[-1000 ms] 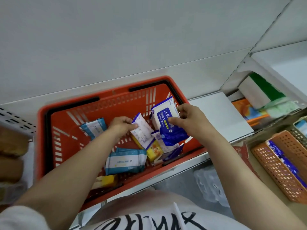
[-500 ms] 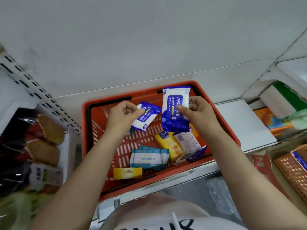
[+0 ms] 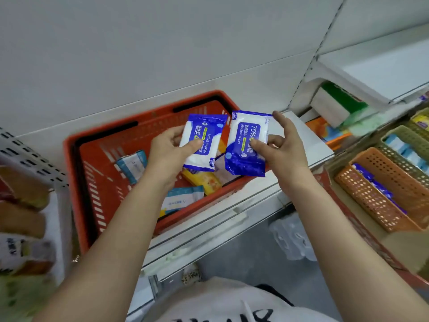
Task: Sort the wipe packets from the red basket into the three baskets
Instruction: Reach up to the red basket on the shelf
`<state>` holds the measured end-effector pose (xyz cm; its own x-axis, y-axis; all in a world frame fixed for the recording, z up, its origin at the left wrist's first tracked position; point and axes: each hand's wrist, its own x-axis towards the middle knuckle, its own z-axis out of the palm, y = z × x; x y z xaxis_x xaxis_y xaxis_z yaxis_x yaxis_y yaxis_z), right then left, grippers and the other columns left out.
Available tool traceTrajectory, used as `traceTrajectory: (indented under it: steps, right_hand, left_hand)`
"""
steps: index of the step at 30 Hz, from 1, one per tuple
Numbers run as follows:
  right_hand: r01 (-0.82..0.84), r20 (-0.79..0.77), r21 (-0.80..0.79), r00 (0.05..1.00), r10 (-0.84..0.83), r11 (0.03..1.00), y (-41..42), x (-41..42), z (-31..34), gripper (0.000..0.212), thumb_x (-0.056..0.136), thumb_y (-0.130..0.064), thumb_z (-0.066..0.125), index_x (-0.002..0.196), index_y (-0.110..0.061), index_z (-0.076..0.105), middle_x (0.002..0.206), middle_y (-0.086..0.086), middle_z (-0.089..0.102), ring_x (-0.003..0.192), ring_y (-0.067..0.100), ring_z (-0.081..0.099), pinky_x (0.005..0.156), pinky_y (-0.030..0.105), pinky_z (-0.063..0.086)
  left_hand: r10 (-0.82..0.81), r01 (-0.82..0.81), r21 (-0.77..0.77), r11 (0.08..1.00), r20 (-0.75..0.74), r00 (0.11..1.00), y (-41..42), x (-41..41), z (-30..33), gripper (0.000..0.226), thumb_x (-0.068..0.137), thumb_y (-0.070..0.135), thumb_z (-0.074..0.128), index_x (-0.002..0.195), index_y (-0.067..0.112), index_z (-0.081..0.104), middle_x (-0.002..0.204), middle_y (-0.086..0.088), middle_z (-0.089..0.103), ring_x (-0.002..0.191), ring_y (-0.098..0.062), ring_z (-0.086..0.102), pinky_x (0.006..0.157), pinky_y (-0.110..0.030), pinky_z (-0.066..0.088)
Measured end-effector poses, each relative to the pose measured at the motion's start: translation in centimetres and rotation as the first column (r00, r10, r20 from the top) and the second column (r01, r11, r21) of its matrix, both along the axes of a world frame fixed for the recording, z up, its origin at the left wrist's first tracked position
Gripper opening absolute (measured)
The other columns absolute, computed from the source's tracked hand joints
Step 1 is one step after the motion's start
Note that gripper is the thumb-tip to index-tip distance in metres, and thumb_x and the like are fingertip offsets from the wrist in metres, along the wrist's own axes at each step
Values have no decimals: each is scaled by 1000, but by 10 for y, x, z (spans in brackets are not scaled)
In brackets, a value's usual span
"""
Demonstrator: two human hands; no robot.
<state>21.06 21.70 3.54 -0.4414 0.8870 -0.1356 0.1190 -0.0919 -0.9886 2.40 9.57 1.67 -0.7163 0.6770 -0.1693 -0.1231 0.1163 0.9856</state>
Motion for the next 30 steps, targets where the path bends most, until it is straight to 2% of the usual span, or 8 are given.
traceTrajectory:
  steps: [4, 8, 10, 14, 18, 22, 26, 30]
  right_hand:
    - [49, -55, 11, 997, -48, 999, 7, 71, -1, 80, 87, 0, 70, 146, -41, 34, 102, 8, 66, 85, 17, 74, 61, 32, 60]
    - [117, -67, 93, 991, -111, 989, 23, 171, -8, 80, 77, 10, 68, 136, -39, 45, 117, 3, 66, 100, 28, 70, 80, 54, 59]
    - [169, -86, 82, 983, -162, 982, 33, 228, -11, 70, 72, 10, 66, 127, -31, 52, 115, 8, 68, 98, 31, 70, 80, 59, 57]
    - [287, -37, 72, 958, -285, 955, 44, 338, -18, 56, 74, 12, 73, 116, -19, 53, 106, 7, 66, 79, 4, 67, 65, 29, 58]
    - [373, -51, -13, 926, -373, 928, 56, 423, -37, 54, 73, 7, 78, 111, -21, 51, 118, 13, 63, 84, 13, 67, 62, 32, 58]
    - [451, -52, -64, 889, -454, 890, 82, 473, -55, 53, 67, -7, 83, 103, -31, 51, 113, 11, 68, 98, 27, 70, 81, 52, 59]
    - [496, -69, -159, 857, -510, 854, 123, 506, -69, 49, 78, 1, 78, 106, -25, 47, 110, 9, 69, 91, 19, 72, 72, 42, 61]
    - [532, -30, -197, 836, -547, 824, 173, 538, -74, 52, 79, -1, 78, 111, -26, 46, 111, 9, 70, 94, 22, 72, 74, 42, 61]
  left_hand:
    - [-98, 100, 29, 995, -38, 994, 22, 67, 8, 41, 80, -3, 76, 117, 11, 63, 100, -8, 72, 75, -11, 69, 65, -29, 58]
    - [-194, 193, 47, 980, 10, 981, 51, 162, 8, 43, 82, -3, 74, 118, 13, 58, 102, -9, 73, 79, -18, 71, 64, -30, 58]
    - [-248, 245, 51, 968, 52, 967, 67, 217, 4, 42, 84, -3, 72, 119, 14, 56, 96, -9, 75, 77, -21, 72, 63, -32, 58]
    - [-336, 335, 19, 942, 92, 938, 97, 320, -13, 37, 86, 4, 72, 115, 20, 57, 98, -15, 75, 82, -33, 73, 74, -46, 60]
    - [-375, 377, 3, 926, 102, 921, 121, 401, -23, 31, 87, 1, 71, 109, 19, 60, 112, -14, 71, 91, -29, 71, 72, -39, 61]
    - [-416, 420, -28, 907, 96, 904, 155, 447, -28, 30, 87, -1, 69, 110, 16, 60, 110, -11, 71, 85, -21, 71, 77, -41, 60]
    - [-451, 453, -74, 888, 50, 891, 208, 475, -43, 36, 85, 5, 73, 117, 14, 60, 111, -9, 72, 100, -30, 71, 87, -49, 58]
    - [-479, 482, -115, 868, 53, 876, 268, 507, -61, 40, 84, 10, 76, 120, 15, 60, 107, -7, 74, 96, -27, 72, 85, -47, 59]
